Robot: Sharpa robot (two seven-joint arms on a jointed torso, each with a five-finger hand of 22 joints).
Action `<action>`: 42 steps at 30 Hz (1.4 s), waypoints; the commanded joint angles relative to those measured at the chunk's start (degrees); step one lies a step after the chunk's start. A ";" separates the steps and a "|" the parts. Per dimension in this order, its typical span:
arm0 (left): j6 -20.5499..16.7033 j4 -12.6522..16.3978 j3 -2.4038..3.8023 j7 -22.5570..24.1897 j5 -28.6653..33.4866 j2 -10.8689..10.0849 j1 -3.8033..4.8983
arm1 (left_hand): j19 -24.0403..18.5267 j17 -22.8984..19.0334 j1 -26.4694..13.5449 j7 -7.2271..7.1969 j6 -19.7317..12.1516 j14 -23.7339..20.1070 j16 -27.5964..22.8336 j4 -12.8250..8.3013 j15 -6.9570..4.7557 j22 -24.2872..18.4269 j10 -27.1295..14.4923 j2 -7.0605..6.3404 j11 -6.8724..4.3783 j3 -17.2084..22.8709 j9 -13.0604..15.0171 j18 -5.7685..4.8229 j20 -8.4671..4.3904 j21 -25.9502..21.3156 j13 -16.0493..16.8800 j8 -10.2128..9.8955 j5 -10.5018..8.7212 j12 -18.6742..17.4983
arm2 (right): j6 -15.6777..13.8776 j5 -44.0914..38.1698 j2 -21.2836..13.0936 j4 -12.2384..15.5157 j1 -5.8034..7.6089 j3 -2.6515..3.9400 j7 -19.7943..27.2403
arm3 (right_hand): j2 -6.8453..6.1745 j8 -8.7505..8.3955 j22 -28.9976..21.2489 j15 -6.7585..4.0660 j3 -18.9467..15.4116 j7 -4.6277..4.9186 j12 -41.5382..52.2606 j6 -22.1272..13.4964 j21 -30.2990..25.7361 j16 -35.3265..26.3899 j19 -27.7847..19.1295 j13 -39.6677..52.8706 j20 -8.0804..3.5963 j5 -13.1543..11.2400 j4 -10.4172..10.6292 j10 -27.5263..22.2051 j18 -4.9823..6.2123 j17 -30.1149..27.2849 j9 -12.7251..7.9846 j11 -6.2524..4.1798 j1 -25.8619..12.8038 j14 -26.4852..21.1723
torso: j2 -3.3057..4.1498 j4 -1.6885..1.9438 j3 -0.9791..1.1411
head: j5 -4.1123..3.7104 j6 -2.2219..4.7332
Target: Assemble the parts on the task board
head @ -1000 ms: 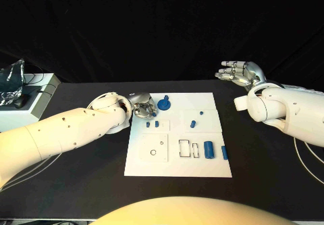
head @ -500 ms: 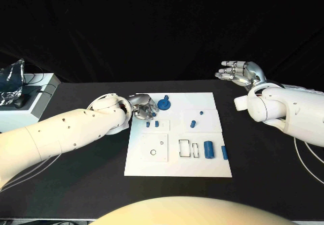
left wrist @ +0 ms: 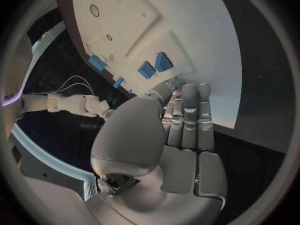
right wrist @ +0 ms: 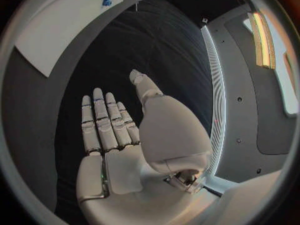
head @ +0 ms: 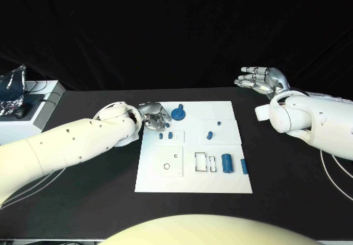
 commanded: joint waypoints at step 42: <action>-4.20 7.42 6.64 20.22 69.71 -12.62 -5.15 | 5.93 0.74 -1.02 3.67 5.41 2.45 -5.30 5.19 -1.42 -3.83 -10.89 3.69 -1.92 -15.17 2.36 -0.40 -0.46 -8.41 12.13 16.01 0.13 32.07 | 11.56 -79.68 -1.16 10.41 -1.95 -0.35 -31.45 | -4.23 0.53 22.90 -12.36 9.15 -2.81 0.27 24.36 36.23 49.60 33.80 0.47 -14.64 -6.81 -2.85 20.05 4.69 33.90 1.03 -7.34 -2.81 28.99 | -0.14 0.01 -0.16 | -4.87 3.33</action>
